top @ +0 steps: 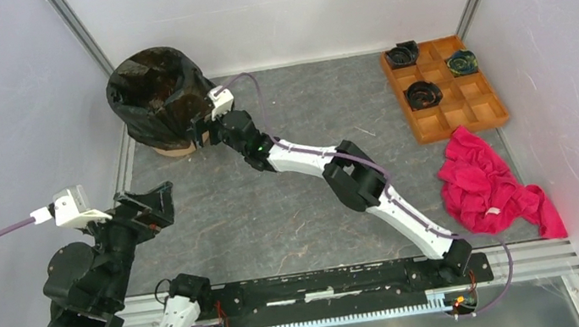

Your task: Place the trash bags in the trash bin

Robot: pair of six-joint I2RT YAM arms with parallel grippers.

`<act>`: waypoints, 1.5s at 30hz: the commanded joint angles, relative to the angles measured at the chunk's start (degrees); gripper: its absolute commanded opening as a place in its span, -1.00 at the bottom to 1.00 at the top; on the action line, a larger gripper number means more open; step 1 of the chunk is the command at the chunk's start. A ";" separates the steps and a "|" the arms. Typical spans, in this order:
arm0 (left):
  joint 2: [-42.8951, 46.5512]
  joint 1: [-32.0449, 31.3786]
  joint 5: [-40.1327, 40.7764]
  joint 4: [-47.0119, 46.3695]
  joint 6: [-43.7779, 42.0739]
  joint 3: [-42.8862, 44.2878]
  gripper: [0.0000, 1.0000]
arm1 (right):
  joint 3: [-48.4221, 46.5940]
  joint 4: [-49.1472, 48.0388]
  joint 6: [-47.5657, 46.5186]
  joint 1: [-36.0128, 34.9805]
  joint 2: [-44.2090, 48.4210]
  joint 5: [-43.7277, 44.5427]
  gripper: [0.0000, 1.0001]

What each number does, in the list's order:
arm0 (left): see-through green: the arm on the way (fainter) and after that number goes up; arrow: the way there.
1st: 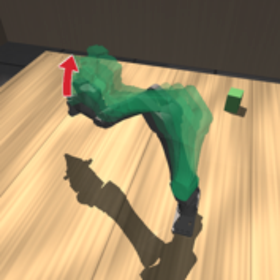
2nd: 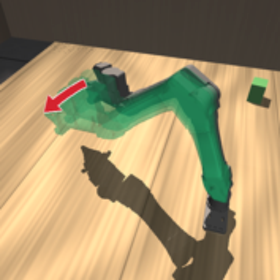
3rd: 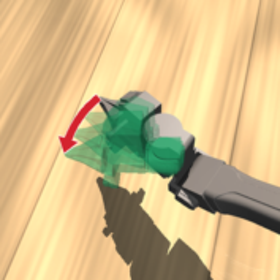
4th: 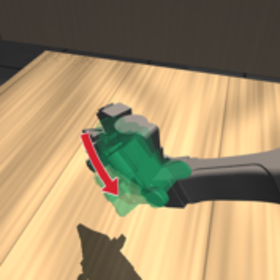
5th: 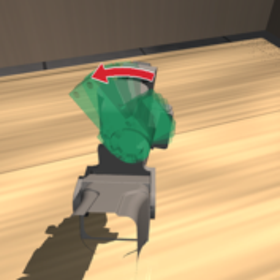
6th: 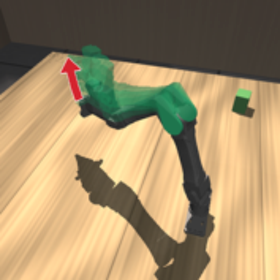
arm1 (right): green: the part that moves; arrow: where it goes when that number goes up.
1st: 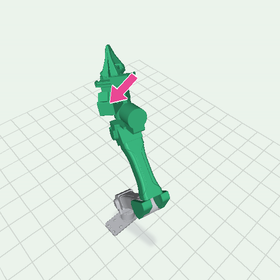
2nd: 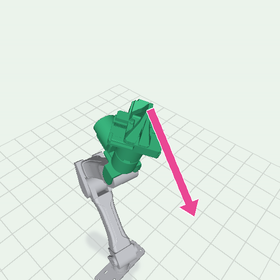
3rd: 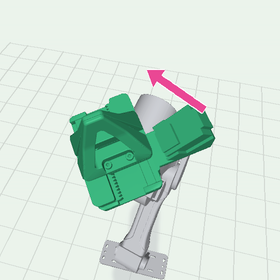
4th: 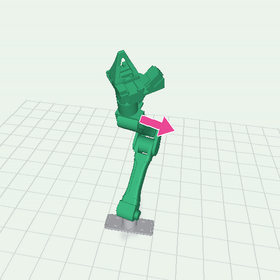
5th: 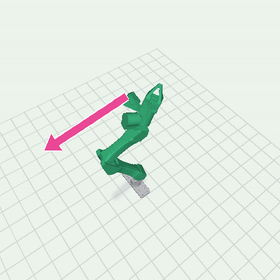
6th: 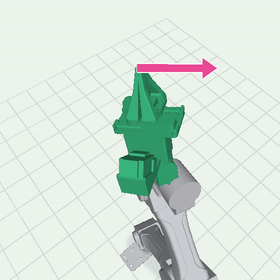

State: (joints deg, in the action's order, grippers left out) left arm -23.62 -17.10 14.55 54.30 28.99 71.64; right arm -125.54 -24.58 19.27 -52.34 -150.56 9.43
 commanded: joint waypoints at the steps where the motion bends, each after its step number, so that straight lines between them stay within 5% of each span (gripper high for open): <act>1: 0.91 0.14 0.59 0.98 -2.10 2.06 1.00 | 6.73 -2.62 0.78 -0.14 7.70 1.42 0.96; 9: 0.02 0.14 0.46 -4.99 -2.85 -1.50 1.00 | 42.52 7.05 -4.72 -0.38 41.19 -5.77 0.96; 13: -1.73 0.14 0.00 -9.27 -3.31 -3.15 1.00 | 61.75 13.66 -9.38 -0.43 60.19 -5.16 0.96; 16: -3.90 0.14 -0.55 -12.32 -3.12 -3.45 1.00 | 67.80 24.99 -13.03 -0.37 74.50 -0.11 0.96; 22: -9.43 0.14 -2.80 -18.07 -2.41 -1.07 1.00 | 67.68 44.16 -18.75 -0.38 98.22 9.50 0.96; 27: -13.01 0.14 -2.98 -20.20 -2.10 2.43 1.00 | 58.65 52.04 -18.83 -0.40 106.50 15.93 0.96; 45: -15.93 0.14 0.48 -16.38 -4.38 11.71 1.00 | 57.55 47.98 -21.40 -0.37 114.34 21.86 0.96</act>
State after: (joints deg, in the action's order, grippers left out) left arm -39.64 -17.10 13.52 37.74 28.01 82.15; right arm -70.19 27.40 -1.69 -52.60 -38.33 30.52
